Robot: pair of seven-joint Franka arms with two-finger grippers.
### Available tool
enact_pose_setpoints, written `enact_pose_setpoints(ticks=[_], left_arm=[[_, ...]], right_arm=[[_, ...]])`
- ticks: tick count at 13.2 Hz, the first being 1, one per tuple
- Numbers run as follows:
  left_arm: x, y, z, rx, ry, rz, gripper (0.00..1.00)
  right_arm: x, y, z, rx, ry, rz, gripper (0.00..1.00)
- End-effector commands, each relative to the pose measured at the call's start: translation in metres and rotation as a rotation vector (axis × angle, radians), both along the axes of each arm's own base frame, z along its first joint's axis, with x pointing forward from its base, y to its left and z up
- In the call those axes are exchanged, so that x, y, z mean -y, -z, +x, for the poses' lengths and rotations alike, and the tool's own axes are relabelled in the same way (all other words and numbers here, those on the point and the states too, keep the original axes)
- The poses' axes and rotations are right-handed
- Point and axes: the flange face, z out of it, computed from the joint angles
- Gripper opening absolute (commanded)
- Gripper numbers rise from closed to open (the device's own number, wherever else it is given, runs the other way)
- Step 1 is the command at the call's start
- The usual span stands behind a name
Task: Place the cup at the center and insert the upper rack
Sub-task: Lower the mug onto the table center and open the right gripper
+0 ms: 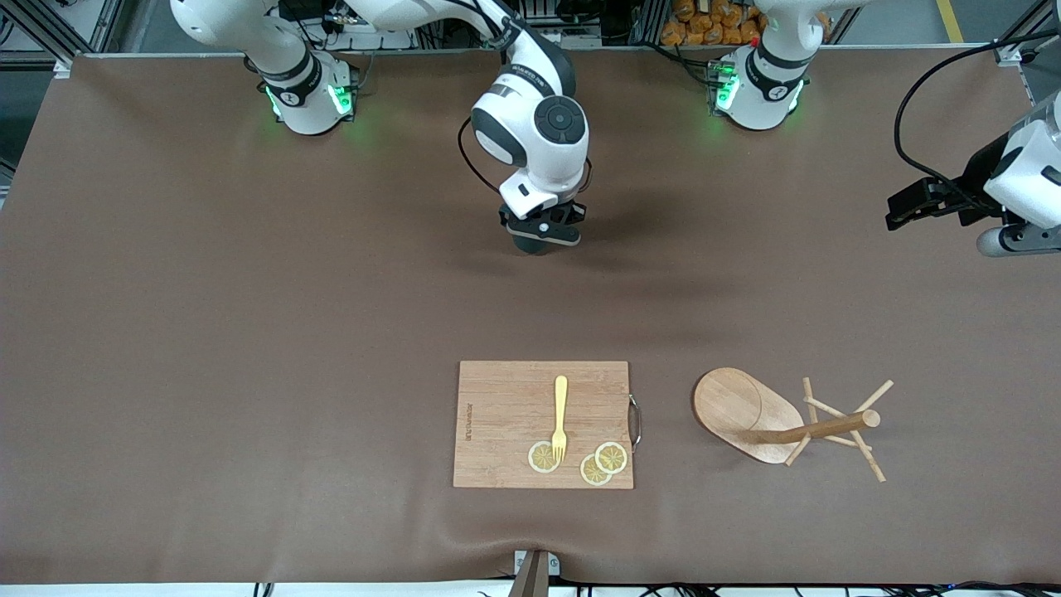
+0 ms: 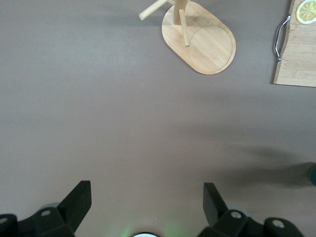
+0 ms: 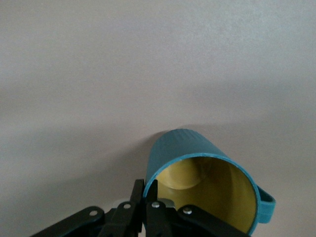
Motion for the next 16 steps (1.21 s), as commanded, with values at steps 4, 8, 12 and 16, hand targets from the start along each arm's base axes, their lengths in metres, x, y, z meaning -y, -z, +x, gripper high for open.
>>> enact_pose_setpoints(ticks=[4, 8, 12, 16], left_arm=[[-0.003, -0.003, -0.002, -0.003, 0.006, 0.018, 1.0], [-0.004, -0.002, -0.002, -0.005, 0.005, 0.018, 1.0], [-0.002, -0.003, -0.002, -0.003, 0.006, 0.018, 1.0], [0.0, -0.005, -0.002, 0.0, -0.007, 0.02, 1.0]], right_arm=[[-0.006, 0.023, 0.002, 0.019, 0.035, 0.028, 0.05], [-0.006, 0.022, 0.003, 0.019, 0.039, 0.03, 0.26], [-0.007, 0.014, 0.006, 0.024, 0.047, 0.044, 0.76], [-0.024, -0.038, 0.019, 0.076, 0.03, 0.132, 1.0]])
